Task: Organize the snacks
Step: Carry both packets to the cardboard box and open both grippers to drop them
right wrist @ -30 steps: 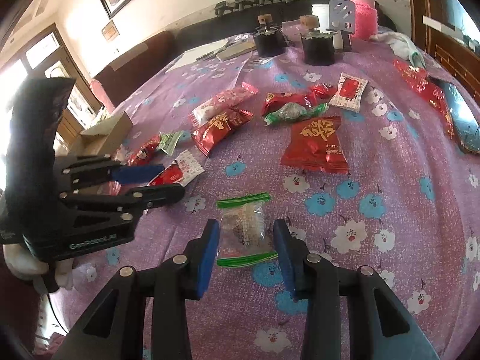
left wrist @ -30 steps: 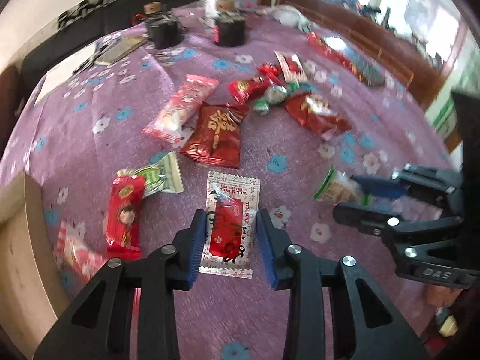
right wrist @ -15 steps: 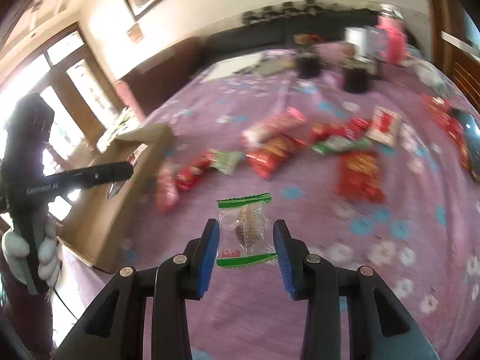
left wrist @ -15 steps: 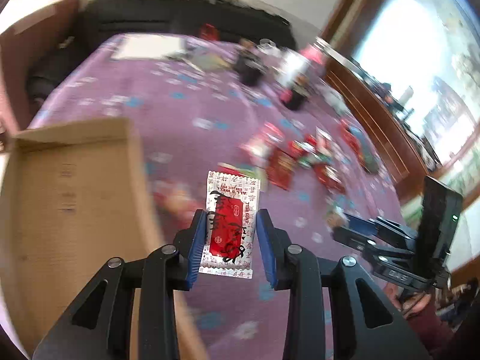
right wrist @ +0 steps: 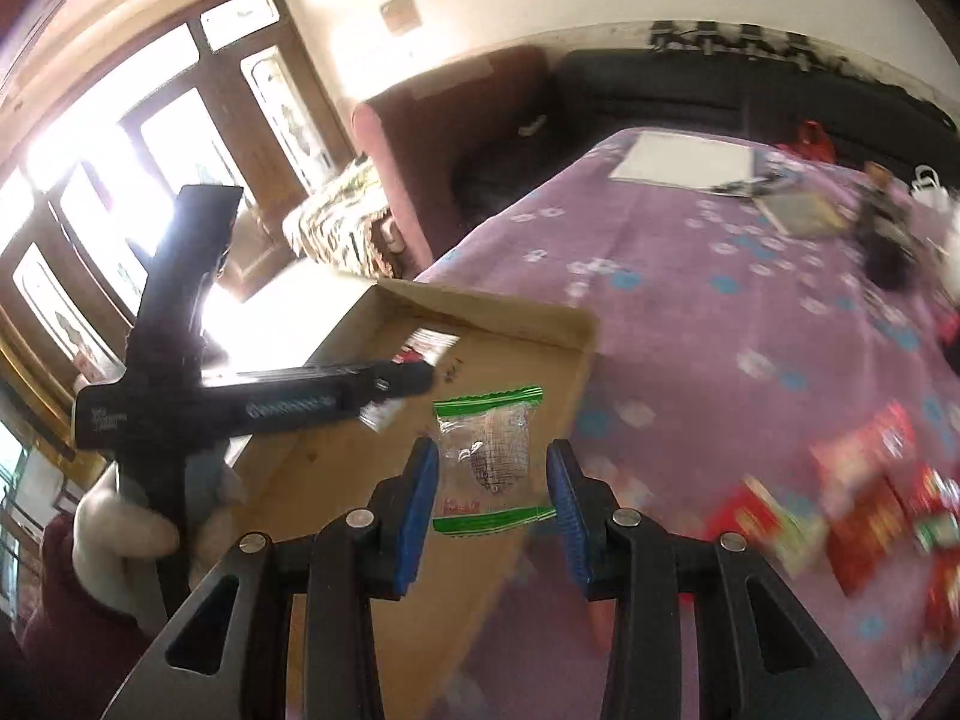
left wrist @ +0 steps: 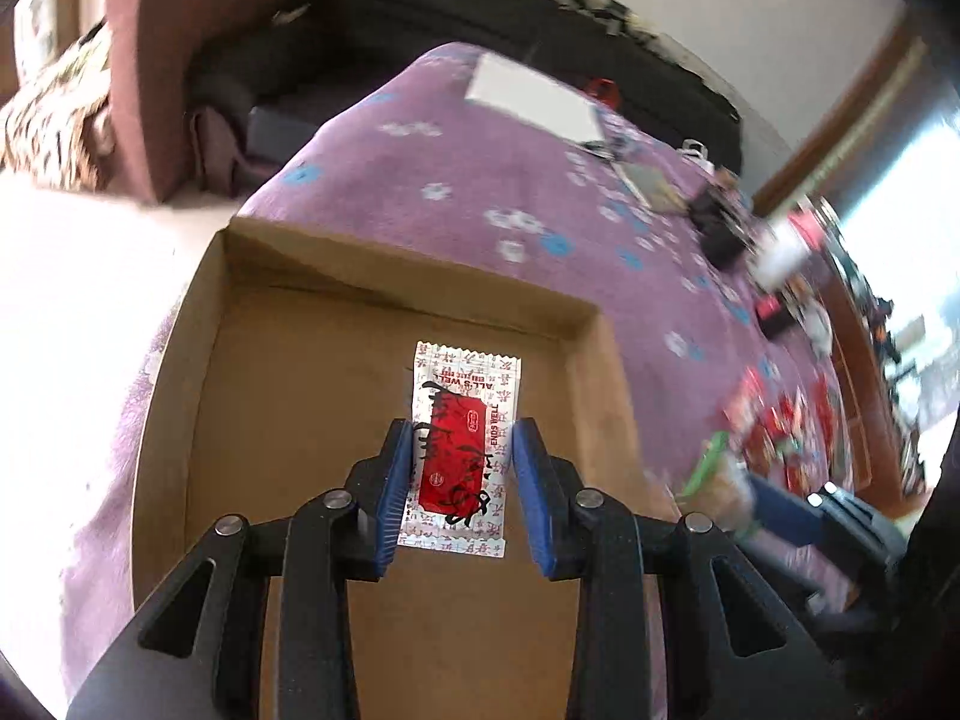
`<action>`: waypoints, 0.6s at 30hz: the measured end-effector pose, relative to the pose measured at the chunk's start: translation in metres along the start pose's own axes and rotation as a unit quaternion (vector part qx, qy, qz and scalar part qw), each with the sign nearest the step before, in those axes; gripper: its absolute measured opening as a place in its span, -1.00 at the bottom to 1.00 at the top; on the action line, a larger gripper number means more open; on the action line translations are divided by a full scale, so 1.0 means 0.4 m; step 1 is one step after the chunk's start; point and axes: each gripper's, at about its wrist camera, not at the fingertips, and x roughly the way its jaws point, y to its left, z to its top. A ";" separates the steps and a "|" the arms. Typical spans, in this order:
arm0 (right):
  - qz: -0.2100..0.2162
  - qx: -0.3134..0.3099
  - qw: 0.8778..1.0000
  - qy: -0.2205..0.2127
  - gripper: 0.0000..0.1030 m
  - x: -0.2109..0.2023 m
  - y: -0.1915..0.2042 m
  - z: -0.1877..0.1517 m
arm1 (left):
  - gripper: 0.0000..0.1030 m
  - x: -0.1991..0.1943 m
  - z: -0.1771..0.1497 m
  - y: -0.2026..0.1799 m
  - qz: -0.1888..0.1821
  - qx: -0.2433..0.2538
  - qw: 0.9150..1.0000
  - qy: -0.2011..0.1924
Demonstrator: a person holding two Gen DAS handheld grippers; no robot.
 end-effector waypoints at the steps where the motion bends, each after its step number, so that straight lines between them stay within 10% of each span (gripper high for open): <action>1: -0.008 -0.007 1.000 0.006 -0.26 0.031 0.010 0.011 | -0.39 0.011 0.007 0.015 0.001 -0.011 1.000 0.001; 10: -0.038 -0.042 0.998 0.036 -0.24 0.187 0.038 0.033 | -0.35 0.026 0.028 0.057 0.008 -0.037 0.999 -0.009; 18: -0.046 -0.030 0.998 -0.001 -0.08 0.117 0.019 0.054 | -0.31 -0.007 0.028 0.046 0.012 -0.040 0.999 -0.017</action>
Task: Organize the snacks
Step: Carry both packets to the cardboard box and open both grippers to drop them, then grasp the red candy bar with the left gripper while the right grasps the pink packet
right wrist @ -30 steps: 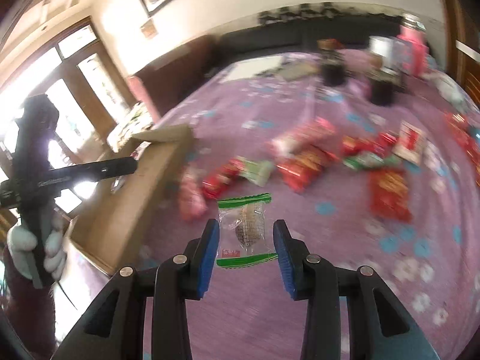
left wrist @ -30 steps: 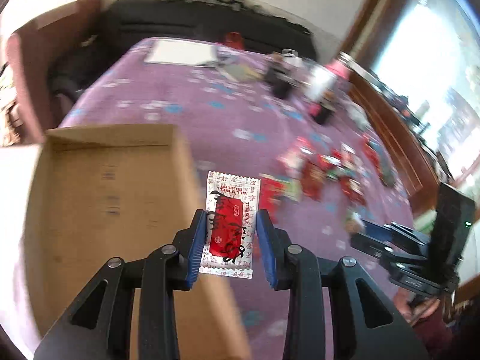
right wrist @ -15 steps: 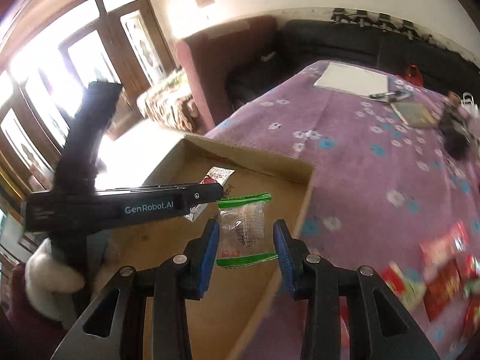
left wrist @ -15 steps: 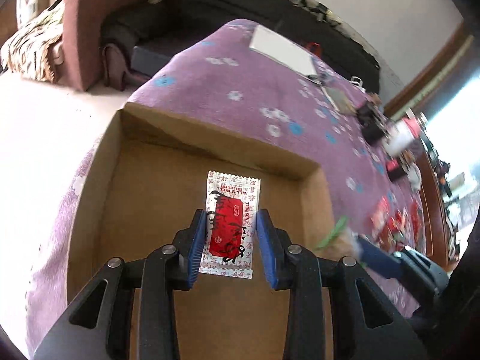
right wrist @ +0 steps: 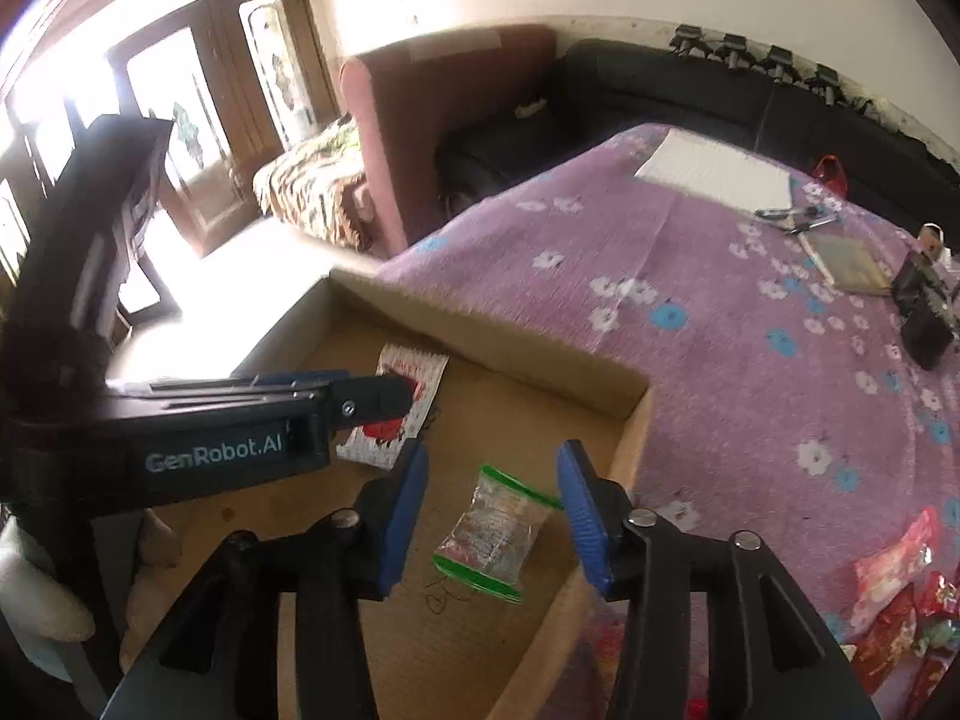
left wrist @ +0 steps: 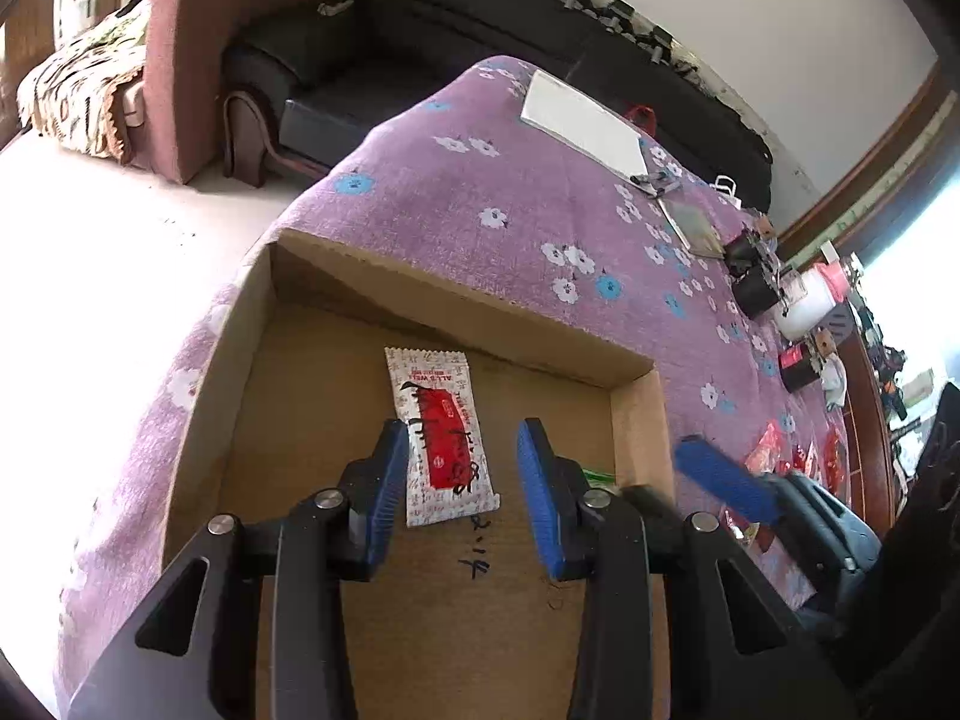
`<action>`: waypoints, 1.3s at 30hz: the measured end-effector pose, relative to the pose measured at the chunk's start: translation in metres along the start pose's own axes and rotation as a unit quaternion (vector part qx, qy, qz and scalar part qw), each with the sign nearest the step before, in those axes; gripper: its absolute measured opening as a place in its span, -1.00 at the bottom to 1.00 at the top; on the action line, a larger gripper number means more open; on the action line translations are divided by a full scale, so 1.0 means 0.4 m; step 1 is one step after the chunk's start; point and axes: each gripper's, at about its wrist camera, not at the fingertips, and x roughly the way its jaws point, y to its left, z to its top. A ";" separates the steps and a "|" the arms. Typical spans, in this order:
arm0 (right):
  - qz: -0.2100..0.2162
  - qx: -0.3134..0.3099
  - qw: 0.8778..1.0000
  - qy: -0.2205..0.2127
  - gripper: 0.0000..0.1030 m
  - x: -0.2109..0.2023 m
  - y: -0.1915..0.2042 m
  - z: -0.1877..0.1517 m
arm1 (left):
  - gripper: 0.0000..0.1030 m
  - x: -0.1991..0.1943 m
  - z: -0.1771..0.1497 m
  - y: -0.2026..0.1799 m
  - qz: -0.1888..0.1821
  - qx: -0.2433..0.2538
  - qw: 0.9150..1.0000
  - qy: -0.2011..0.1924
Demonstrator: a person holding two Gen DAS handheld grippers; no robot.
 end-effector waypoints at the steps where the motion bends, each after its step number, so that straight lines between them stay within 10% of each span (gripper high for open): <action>1: 0.003 0.008 1.000 -0.007 -0.08 -0.022 -0.012 0.000 | -0.31 -0.010 -0.001 -0.002 0.002 0.000 1.000 -0.003; 7: -0.041 0.029 0.995 -0.090 0.46 -0.208 -0.098 -0.046 | -0.30 -0.122 -0.044 -0.053 0.013 0.021 0.999 -0.040; 9: -0.037 0.043 0.992 -0.113 0.72 -0.268 -0.145 -0.078 | 0.01 -0.161 -0.071 -0.070 0.001 0.017 0.999 -0.049; 14: -0.066 0.109 0.991 -0.042 0.77 -0.294 -0.289 -0.177 | 0.31 -0.210 -0.147 -0.136 -0.038 0.038 0.996 -0.071; 24: -0.027 0.161 0.987 0.016 0.13 -0.205 -0.319 -0.272 | 0.31 -0.209 -0.260 -0.231 -0.071 0.055 0.995 -0.052; 39: -0.028 0.038 0.997 0.060 -0.50 -0.040 -0.153 -0.218 | 0.31 -0.244 -0.272 -0.197 -0.058 0.042 0.995 -0.065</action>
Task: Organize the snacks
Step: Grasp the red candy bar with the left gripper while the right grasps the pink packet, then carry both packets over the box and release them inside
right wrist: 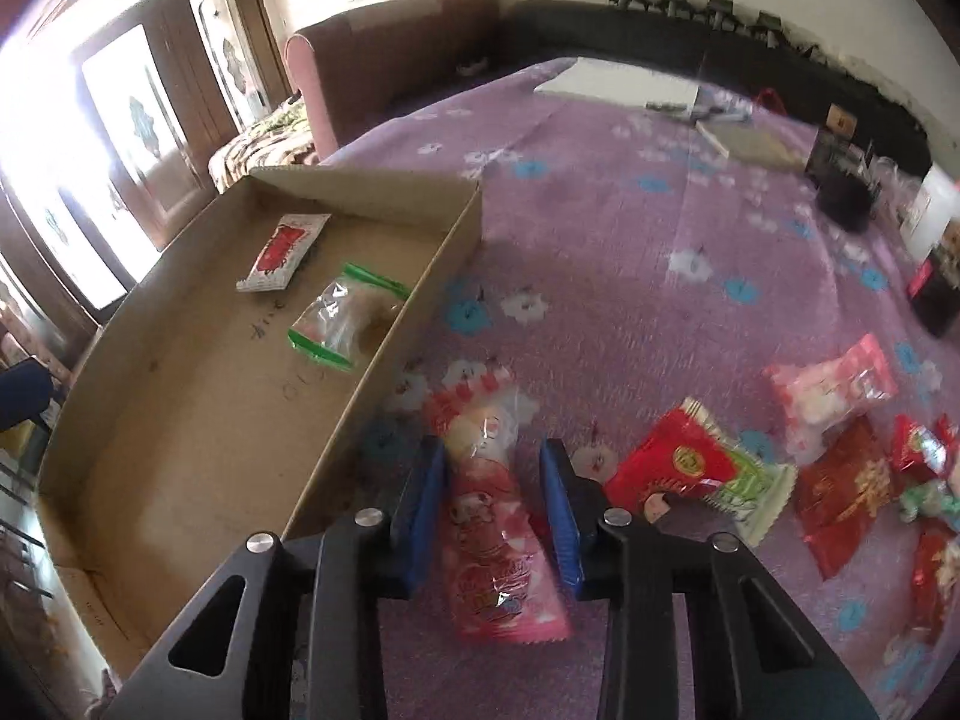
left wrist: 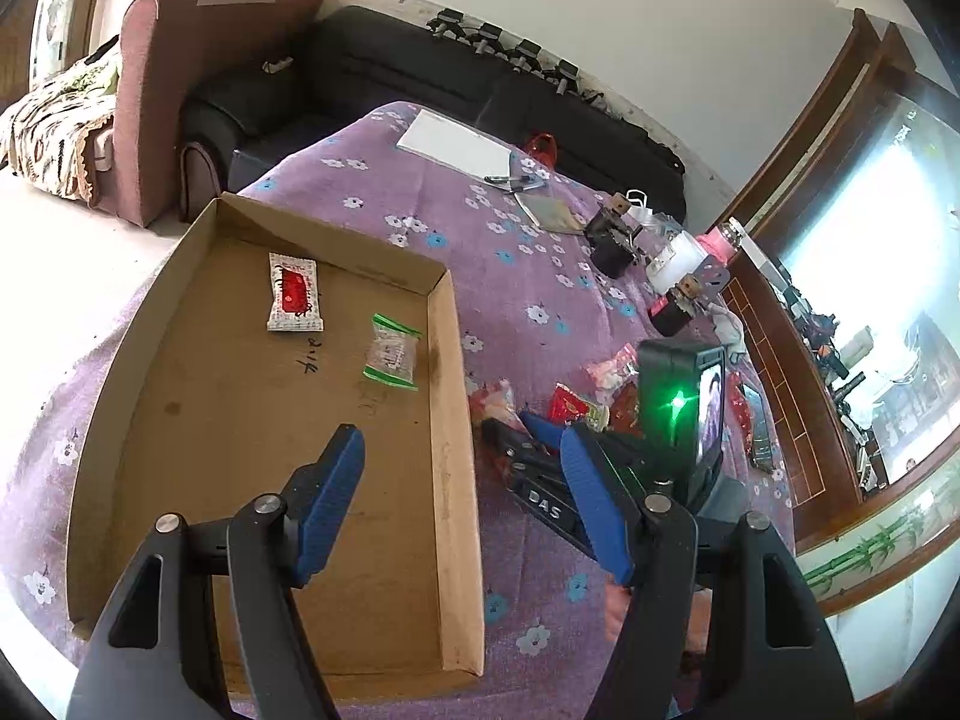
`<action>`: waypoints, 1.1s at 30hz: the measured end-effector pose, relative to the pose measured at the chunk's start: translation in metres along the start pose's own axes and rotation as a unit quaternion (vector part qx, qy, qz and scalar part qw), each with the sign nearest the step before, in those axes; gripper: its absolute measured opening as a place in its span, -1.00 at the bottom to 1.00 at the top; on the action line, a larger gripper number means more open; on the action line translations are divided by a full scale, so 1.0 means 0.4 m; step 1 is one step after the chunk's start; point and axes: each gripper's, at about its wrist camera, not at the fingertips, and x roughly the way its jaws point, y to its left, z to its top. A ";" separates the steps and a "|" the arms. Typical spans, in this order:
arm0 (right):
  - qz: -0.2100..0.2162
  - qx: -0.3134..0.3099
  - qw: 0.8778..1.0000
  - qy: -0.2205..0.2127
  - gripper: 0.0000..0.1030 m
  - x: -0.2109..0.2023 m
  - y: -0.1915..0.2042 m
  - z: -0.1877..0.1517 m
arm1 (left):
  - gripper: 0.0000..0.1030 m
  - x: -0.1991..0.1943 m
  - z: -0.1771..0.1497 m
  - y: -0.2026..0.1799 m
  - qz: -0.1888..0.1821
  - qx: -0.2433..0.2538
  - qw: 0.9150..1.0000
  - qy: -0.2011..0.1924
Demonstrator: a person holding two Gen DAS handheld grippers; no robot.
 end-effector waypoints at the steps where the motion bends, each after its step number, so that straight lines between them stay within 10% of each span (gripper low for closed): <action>1: 0.004 0.009 1.000 0.004 -0.50 -0.009 -0.009 -0.009 | 0.31 0.003 0.000 -0.002 0.000 0.002 1.000 0.002; 12: -0.019 0.048 0.999 0.012 -0.49 -0.187 -0.163 -0.224 | 0.31 0.154 -0.004 -0.151 -0.009 0.077 0.995 0.067; 17: -0.047 0.103 0.994 0.000 -0.49 -0.235 -0.282 -0.264 | 0.31 0.308 -0.005 -0.252 0.032 0.158 0.980 0.113; 26: -0.033 0.125 0.991 -0.022 -0.45 -0.250 -0.312 -0.279 | 0.31 0.461 -0.027 -0.266 0.131 0.149 0.971 0.136; 31: -0.036 0.121 0.992 -0.030 -0.49 -0.239 -0.306 -0.285 | -0.68 0.458 -0.043 -0.274 0.137 0.167 0.968 0.127; 33: -0.033 0.126 0.991 -0.032 -0.50 -0.243 -0.308 -0.290 | -0.68 0.447 -0.042 -0.267 0.121 0.154 0.972 0.129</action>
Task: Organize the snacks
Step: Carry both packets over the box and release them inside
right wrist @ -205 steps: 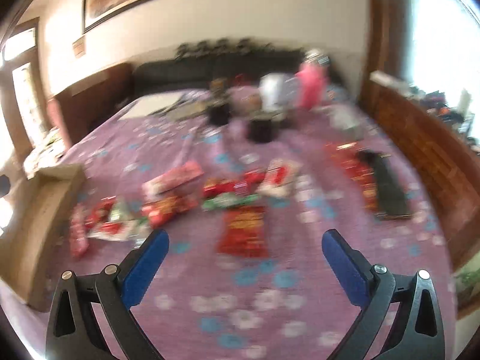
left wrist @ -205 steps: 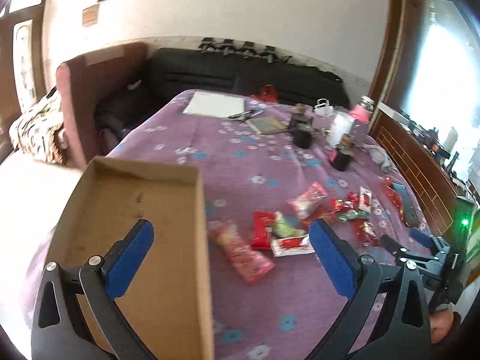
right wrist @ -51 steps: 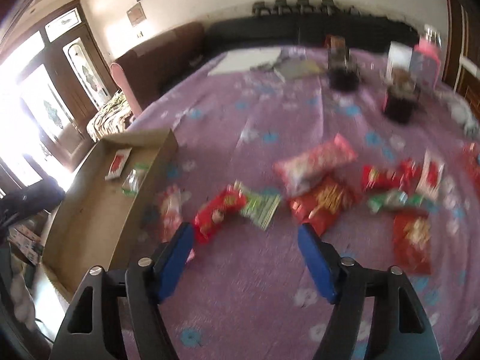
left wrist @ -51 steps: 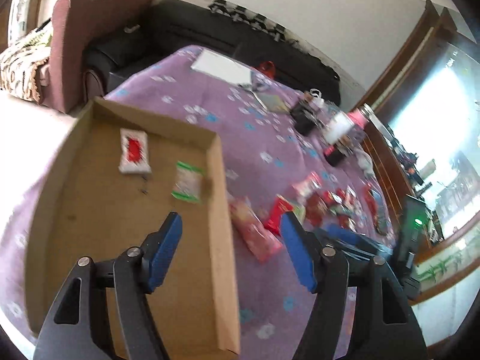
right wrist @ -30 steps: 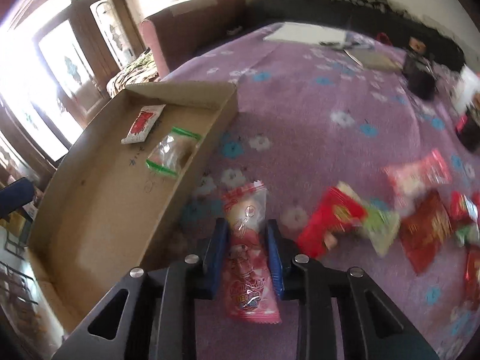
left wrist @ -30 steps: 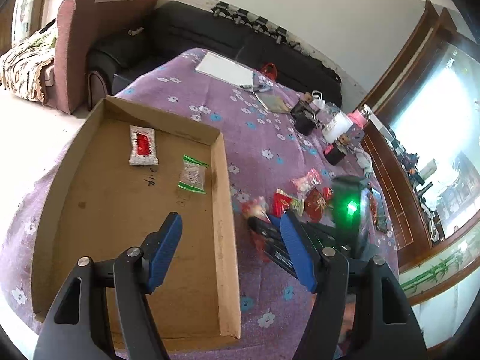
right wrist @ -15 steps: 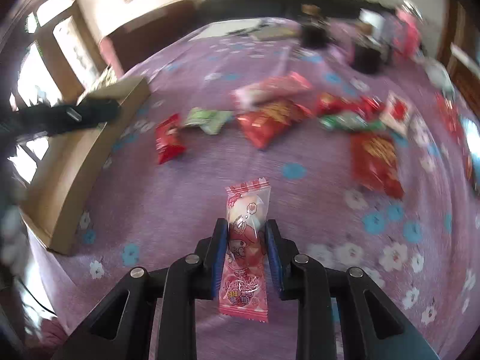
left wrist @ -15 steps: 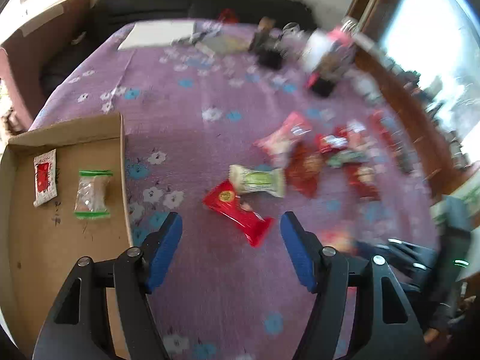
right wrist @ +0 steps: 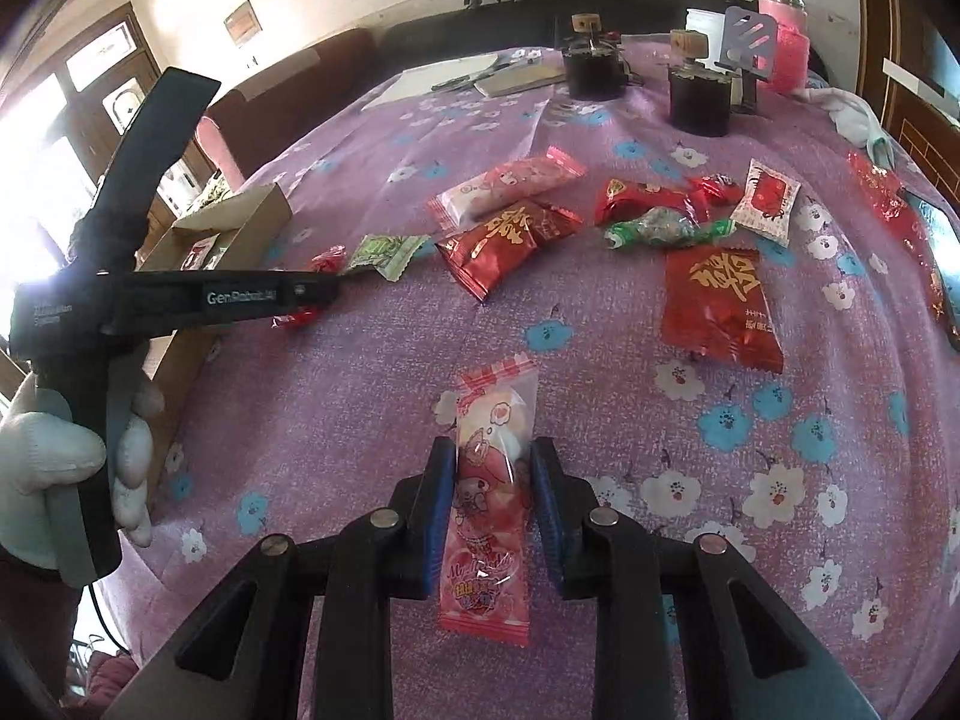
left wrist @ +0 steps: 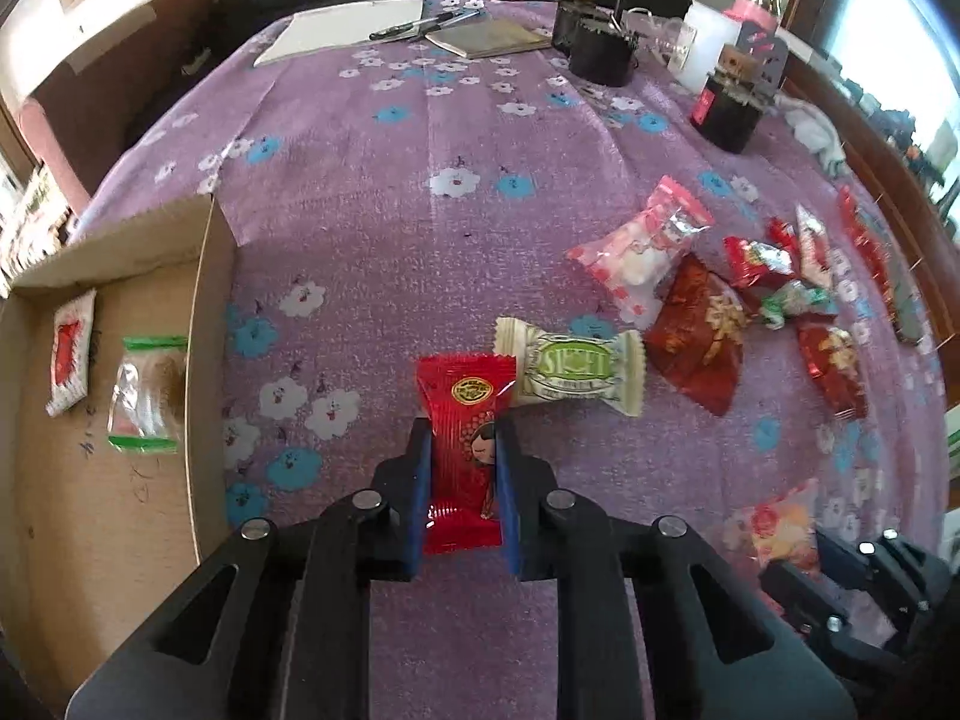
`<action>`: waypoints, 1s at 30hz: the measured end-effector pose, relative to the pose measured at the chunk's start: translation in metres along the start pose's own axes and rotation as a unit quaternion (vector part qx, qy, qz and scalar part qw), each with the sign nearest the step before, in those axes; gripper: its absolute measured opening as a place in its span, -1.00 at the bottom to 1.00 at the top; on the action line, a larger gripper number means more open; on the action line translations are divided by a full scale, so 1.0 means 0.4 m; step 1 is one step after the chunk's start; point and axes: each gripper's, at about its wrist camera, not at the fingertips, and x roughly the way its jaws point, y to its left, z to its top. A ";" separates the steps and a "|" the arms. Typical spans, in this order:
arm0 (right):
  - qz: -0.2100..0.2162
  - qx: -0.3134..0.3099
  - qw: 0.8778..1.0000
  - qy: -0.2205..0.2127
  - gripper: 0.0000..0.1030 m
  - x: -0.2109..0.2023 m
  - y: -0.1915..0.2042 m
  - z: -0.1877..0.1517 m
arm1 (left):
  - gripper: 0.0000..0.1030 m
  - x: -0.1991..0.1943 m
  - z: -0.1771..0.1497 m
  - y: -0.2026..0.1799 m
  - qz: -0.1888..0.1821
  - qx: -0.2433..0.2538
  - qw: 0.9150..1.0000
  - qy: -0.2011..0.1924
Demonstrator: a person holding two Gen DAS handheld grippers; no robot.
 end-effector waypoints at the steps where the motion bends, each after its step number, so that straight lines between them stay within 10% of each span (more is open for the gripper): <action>1: 0.003 0.004 1.000 -0.001 -0.51 -0.002 -0.003 0.000 | -0.68 -0.008 -0.004 0.003 -0.005 -0.003 1.000 -0.004; 14: 0.034 0.027 0.999 -0.031 -0.52 -0.074 0.015 0.026 | -0.68 -0.222 -0.062 0.131 -0.107 -0.065 0.989 -0.075; 30: 0.144 -0.080 0.986 0.011 -0.53 0.040 0.456 0.210 | -0.67 -0.180 -0.119 0.526 -0.008 -0.172 0.984 -0.047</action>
